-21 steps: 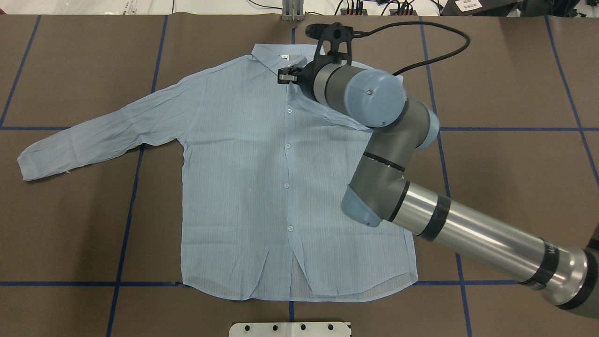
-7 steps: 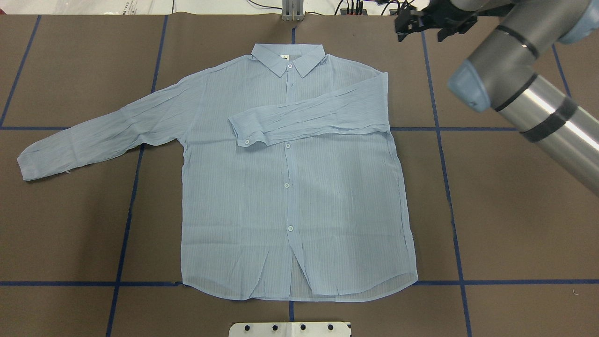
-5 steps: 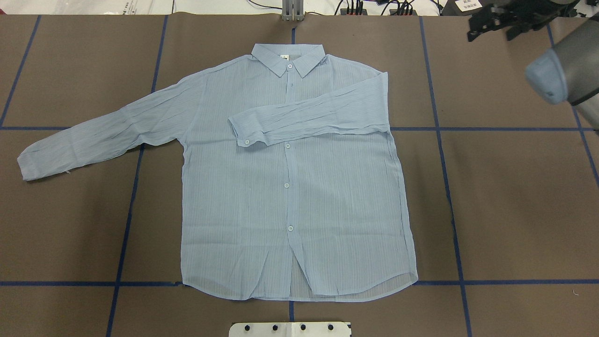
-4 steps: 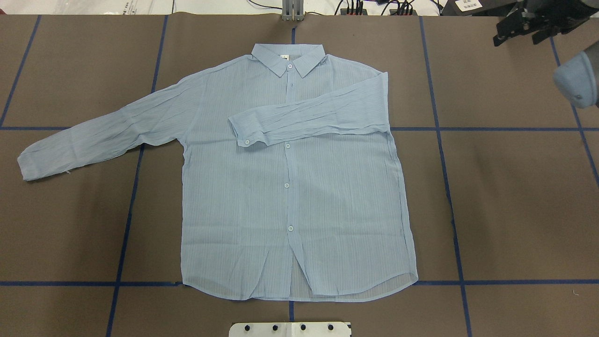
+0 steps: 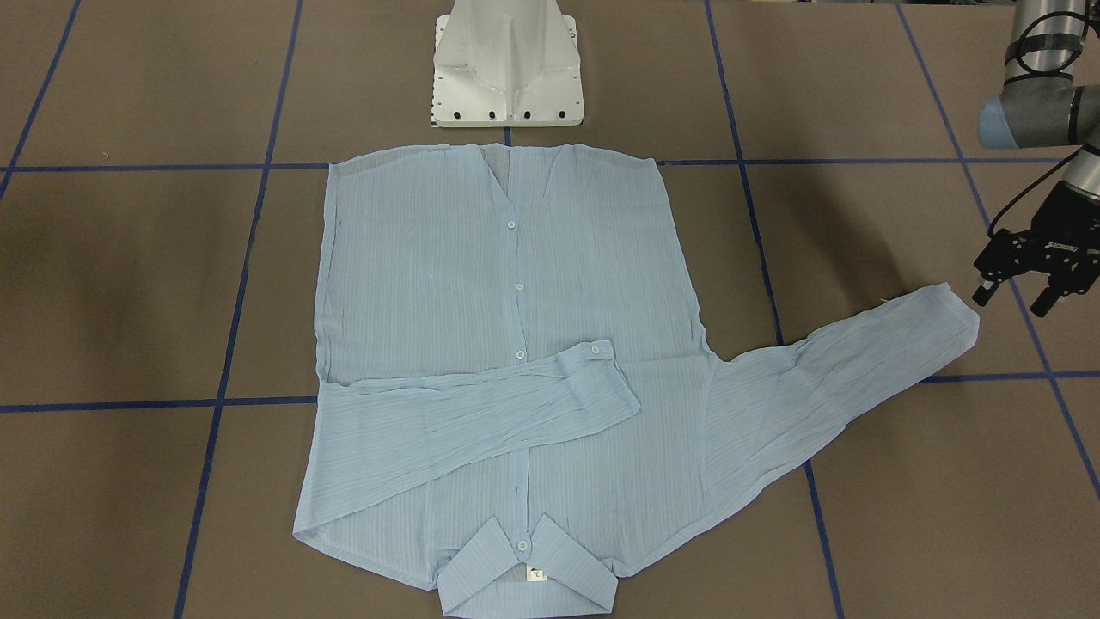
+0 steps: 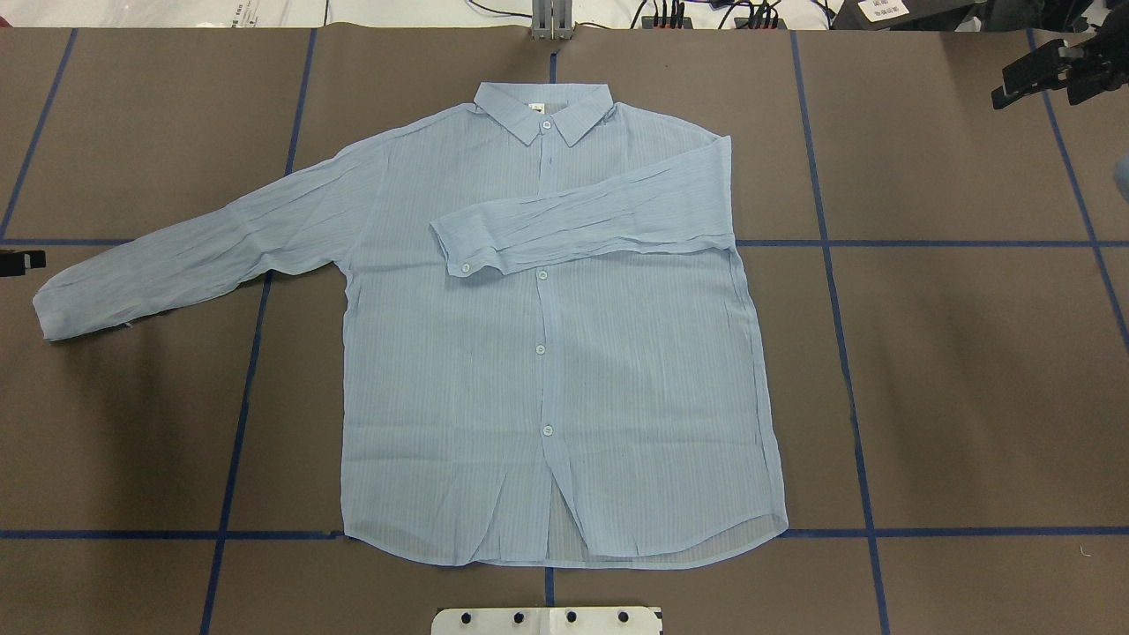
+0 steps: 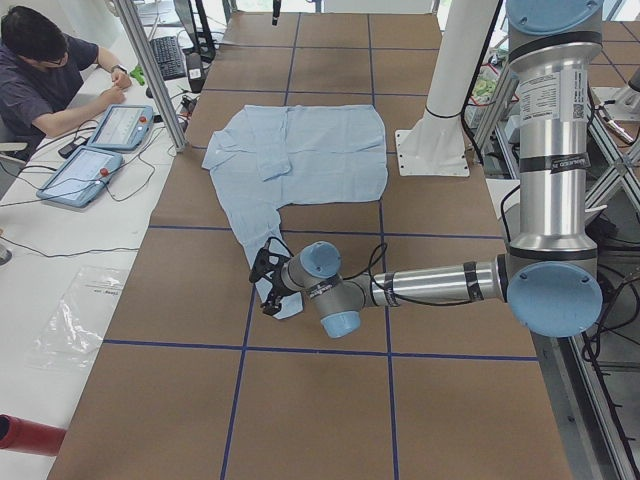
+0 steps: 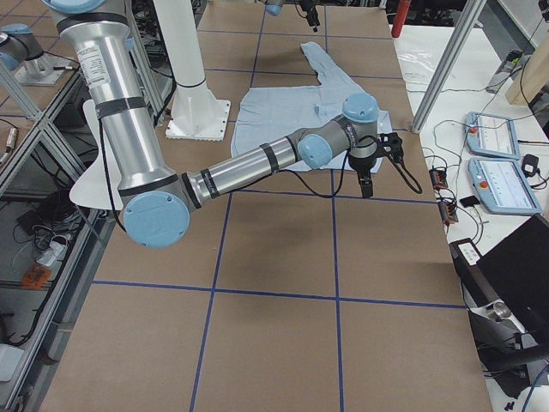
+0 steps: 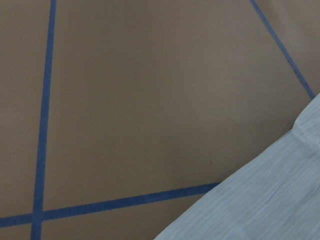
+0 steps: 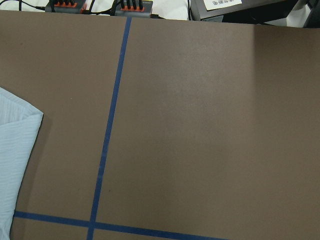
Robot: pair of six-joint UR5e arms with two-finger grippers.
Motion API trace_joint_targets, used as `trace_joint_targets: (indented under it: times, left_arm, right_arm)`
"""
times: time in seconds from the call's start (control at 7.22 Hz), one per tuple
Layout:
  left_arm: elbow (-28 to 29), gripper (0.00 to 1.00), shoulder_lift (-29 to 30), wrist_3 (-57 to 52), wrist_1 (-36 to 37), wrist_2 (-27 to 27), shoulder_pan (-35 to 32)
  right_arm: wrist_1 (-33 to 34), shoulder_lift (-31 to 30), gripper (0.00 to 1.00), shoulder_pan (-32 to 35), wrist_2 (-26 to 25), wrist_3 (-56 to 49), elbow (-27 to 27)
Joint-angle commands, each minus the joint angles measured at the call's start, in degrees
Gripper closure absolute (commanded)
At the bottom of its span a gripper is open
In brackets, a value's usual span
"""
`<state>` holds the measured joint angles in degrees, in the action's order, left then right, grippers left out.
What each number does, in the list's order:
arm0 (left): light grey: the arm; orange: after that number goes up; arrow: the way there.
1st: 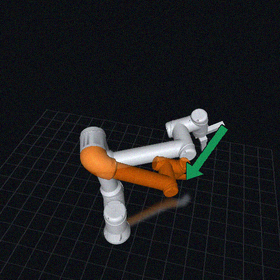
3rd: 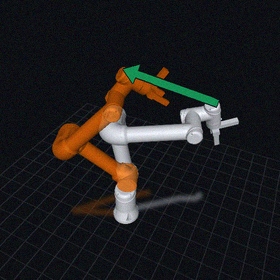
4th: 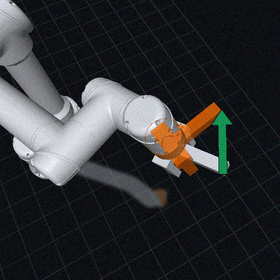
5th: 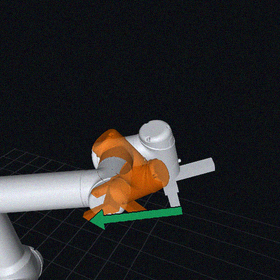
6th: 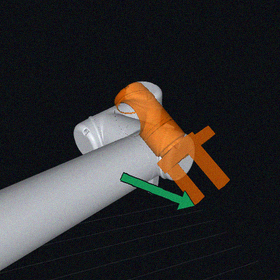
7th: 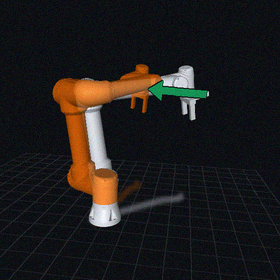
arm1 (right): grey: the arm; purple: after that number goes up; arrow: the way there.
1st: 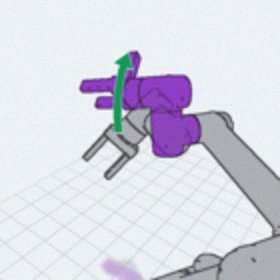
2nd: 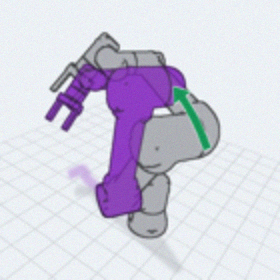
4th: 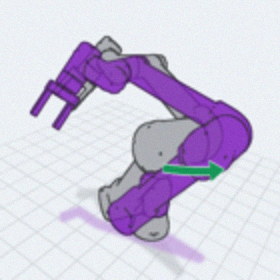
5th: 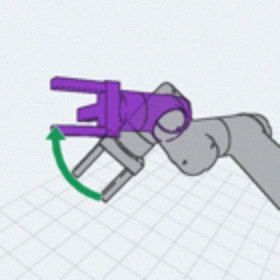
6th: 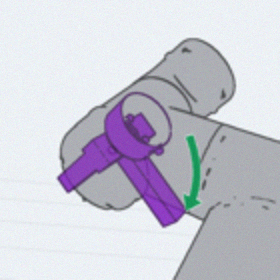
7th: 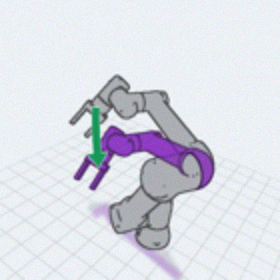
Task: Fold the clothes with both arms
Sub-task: 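Raise the right gripper away while the left gripper moves to the other cuff, then grasp the cuff of the sleeve nearest the left gripper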
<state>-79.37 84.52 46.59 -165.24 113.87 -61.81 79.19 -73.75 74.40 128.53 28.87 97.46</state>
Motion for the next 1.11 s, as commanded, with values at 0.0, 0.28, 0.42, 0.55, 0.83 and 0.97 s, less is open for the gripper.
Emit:
trace_joint_targets:
  times: [0.0, 0.28, 0.42, 0.55, 0.83, 0.97]
  left_arm:
    - [0.89, 0.06, -2.59, 1.4, -3.32, -2.24, 4.23]
    - [0.8, 0.06, -2.96, 3.06, -4.04, -2.33, 6.6]
    - [0.8, 0.06, -2.96, 3.33, -4.04, -3.12, 8.1]
    - [0.8, 0.06, -2.96, 3.34, -4.04, -3.56, 8.9]
    - [0.89, 0.11, -2.96, 3.25, -4.04, -3.65, 9.08]
    - [0.89, 0.13, -2.87, 3.07, -4.04, -3.65, 9.25]
  right_arm:
    - [-0.01, -0.69, 0.0, 0.13, -0.03, 0.04, 0.45]
    - [-1.23, -1.48, 0.0, 0.13, -0.03, 0.13, 0.36]
    - [-1.32, -1.57, 0.0, 0.13, -0.03, 0.22, 0.45]
    - [-1.32, -1.57, 0.0, 0.13, -0.03, 0.22, 0.45]
    - [-1.24, -1.57, 0.0, 0.13, -0.03, 0.22, 0.45]
    - [-1.24, -1.57, 0.0, 0.13, -0.03, 0.22, 0.45]
